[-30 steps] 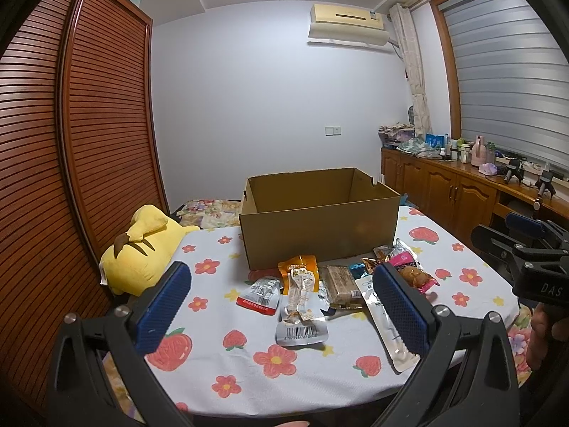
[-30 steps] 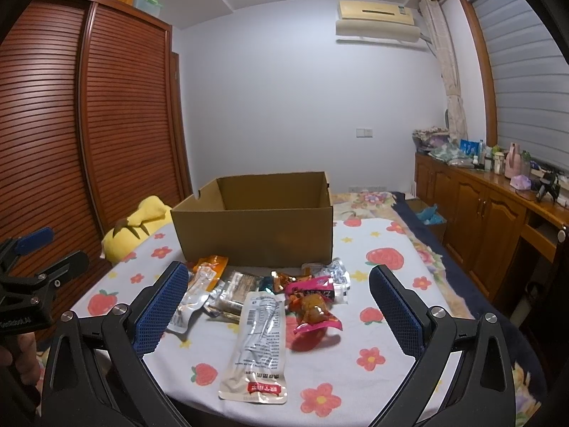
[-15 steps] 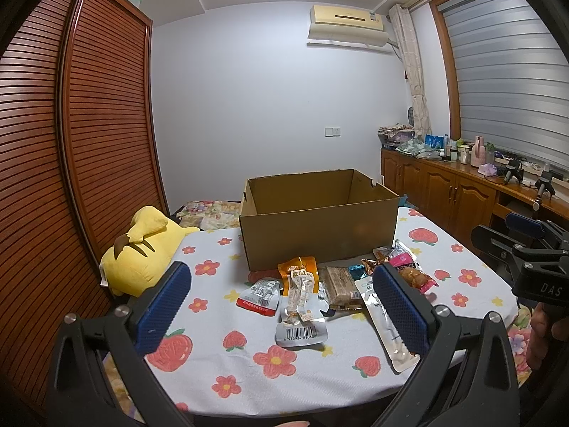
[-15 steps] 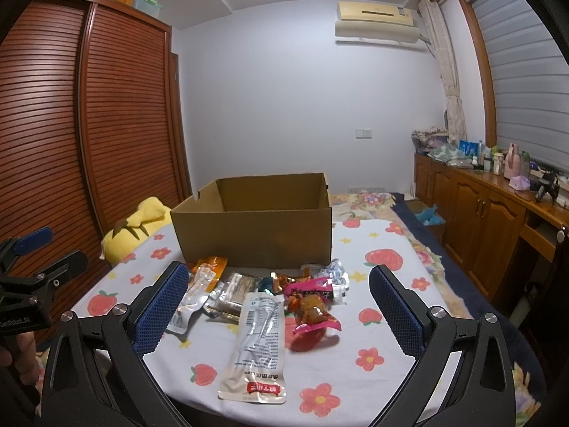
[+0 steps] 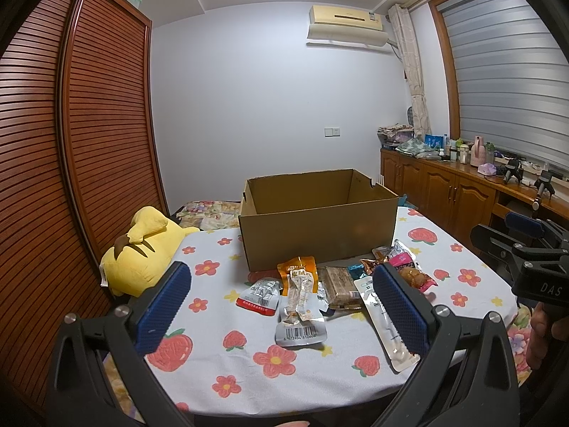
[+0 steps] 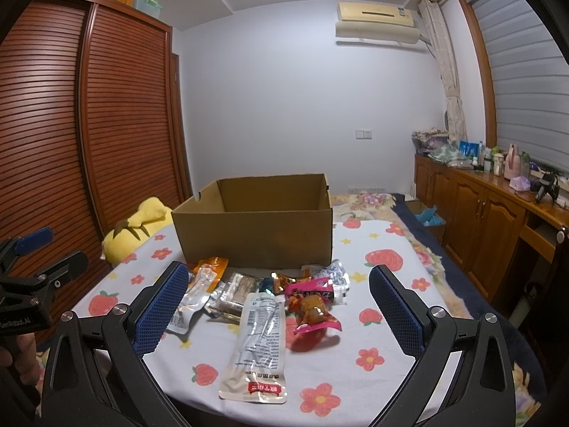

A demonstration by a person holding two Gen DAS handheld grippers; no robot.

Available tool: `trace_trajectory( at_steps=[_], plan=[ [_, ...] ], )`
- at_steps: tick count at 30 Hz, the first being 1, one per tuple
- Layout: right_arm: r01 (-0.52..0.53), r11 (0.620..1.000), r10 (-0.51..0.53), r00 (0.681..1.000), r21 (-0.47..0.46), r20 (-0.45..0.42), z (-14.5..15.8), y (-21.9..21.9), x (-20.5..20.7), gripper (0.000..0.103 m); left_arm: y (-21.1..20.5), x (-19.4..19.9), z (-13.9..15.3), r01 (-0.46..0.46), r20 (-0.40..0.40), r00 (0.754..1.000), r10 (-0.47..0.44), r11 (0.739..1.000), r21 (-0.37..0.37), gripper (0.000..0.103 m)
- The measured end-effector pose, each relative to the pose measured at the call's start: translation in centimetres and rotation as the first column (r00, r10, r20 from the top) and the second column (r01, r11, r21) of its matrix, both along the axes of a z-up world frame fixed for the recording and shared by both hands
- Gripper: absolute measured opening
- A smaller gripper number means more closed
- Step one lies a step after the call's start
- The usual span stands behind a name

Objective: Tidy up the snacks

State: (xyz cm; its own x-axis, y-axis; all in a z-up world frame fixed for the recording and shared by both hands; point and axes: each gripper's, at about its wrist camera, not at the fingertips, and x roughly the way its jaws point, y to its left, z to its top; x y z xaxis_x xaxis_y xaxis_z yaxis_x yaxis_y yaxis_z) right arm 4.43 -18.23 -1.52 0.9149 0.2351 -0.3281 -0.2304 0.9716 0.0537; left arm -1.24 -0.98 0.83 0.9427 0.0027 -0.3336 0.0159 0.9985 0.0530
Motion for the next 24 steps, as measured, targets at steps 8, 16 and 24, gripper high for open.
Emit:
trace_trajectory(
  at_steps=[8, 16, 24],
  plan=[
    [-0.001, 1.000, 0.001, 1.000, 0.001, -0.001, 0.0, 0.0, 0.1, 0.103, -0.1, -0.1, 0.0, 0.001, 0.000, 1.000, -0.001, 1.000, 0.001, 0.103],
    [-0.003, 1.000, 0.003, 1.000, -0.002, -0.015, -0.1, 0.0, 0.1, 0.103, 0.0, 0.1, -0.7, 0.004, -0.026, 1.000, -0.004, 1.000, 0.000, 0.103],
    [-0.018, 1.000, 0.017, 0.998, -0.012, -0.064, -1.6, 0.3, 1.1, 0.103, 0.8, 1.7, -3.1, 0.011, -0.090, 0.996, -0.013, 1.000, -0.022, 0.103]
  ],
)
